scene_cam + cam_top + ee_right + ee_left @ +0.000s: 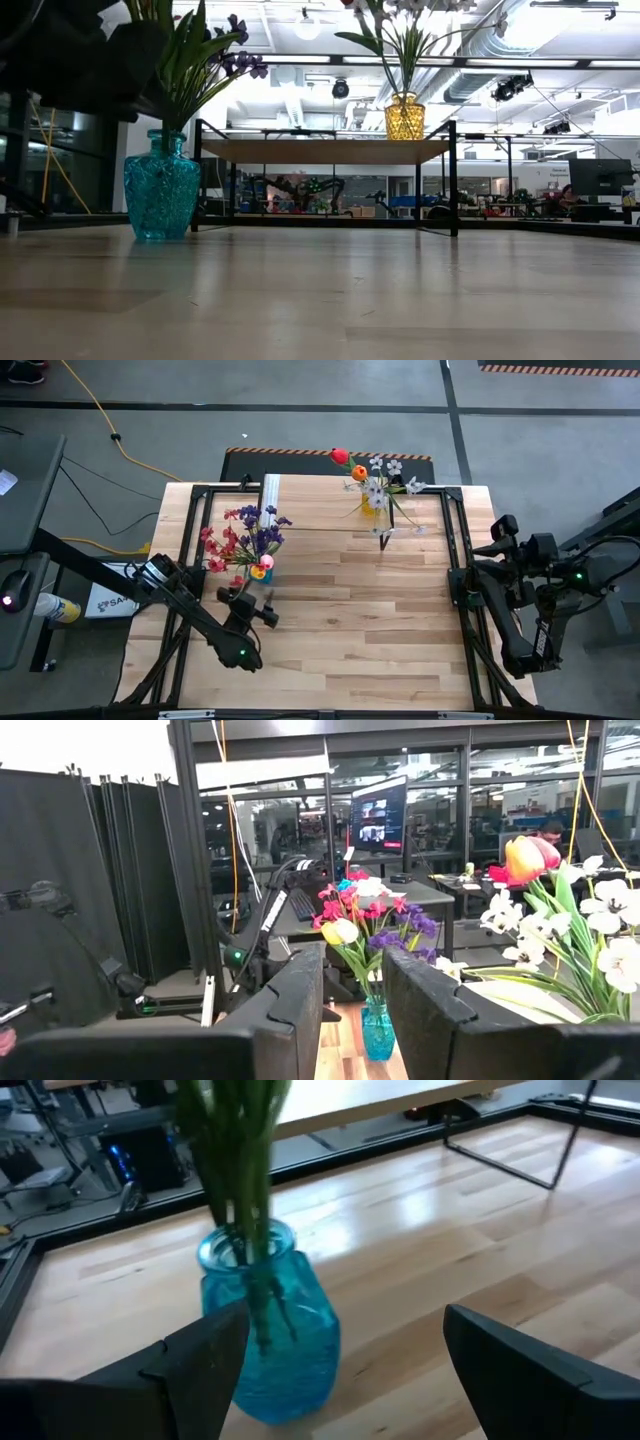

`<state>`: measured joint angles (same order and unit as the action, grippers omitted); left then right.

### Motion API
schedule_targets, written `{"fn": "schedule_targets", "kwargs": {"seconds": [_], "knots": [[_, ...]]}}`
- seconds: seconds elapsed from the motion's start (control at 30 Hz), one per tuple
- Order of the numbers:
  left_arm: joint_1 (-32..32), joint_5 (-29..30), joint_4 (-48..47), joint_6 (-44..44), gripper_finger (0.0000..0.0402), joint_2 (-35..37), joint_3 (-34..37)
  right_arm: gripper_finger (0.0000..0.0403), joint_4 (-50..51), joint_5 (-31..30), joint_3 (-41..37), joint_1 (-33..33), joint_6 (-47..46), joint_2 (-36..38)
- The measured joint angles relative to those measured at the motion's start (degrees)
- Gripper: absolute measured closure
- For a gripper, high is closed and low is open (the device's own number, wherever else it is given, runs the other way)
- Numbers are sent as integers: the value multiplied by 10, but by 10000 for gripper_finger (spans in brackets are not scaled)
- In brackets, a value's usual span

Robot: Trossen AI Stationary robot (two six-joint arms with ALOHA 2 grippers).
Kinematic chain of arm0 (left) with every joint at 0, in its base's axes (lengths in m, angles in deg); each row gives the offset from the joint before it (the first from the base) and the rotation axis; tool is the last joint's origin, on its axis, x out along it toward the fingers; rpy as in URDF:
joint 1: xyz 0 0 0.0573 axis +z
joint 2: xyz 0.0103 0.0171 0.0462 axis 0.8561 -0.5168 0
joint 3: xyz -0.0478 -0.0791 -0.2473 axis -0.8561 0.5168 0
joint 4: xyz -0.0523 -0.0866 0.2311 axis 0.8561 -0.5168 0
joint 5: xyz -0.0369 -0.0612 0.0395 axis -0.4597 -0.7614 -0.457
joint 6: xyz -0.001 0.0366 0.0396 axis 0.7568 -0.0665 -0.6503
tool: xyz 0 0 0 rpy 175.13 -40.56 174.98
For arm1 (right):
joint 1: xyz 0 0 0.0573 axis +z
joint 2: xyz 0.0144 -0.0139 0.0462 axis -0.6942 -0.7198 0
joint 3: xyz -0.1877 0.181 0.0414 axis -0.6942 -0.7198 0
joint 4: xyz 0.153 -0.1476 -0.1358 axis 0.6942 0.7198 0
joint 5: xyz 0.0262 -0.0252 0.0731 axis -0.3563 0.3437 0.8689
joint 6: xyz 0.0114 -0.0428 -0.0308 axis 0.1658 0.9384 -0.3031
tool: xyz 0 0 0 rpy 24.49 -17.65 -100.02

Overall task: Pick and place flowers into a vace then onto a shelf
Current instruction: Put the blue vase on the shelf

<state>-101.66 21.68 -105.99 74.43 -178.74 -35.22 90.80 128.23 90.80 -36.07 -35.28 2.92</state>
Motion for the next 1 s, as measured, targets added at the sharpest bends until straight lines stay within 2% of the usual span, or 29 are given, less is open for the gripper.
{"fn": "schedule_targets", "kwargs": {"seconds": [0.17, 0.43, 0.87, 1.0], "knots": [[1, -1, 0, 42, 34, 0, 32, 304, 0, 0, 0, 0, 0, 0], [5, 6, 3, 57, 34, 0, 49, 304, 0, -18, 0, 0, 4, 0], [79, 27, 6, 46, 34, 1, 52, 304, 2, -11, 0, 0, 10, -10], [93, 39, 36, 44, 34, 1, 66, 304, 2, -10, 0, 0, 10, -10]]}}
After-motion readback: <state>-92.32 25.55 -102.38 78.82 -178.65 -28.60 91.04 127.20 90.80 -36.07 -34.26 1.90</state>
